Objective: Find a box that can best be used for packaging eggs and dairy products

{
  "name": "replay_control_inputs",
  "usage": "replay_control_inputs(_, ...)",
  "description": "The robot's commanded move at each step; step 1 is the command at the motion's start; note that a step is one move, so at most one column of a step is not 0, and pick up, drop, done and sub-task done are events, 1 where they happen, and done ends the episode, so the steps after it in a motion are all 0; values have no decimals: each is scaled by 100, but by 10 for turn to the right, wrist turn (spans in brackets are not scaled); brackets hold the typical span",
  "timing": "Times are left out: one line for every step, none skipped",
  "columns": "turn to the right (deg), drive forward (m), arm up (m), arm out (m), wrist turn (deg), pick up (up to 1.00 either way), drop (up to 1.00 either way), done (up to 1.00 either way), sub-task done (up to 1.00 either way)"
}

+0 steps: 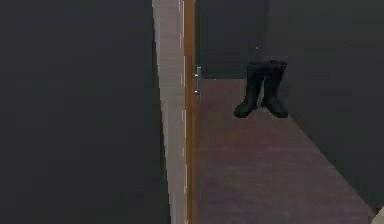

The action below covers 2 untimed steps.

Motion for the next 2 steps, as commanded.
replay_control_inputs(450,0,0,0,0,0,0,0,0)
replay_control_inputs(450,0,0,0,0,0,0,0,0)
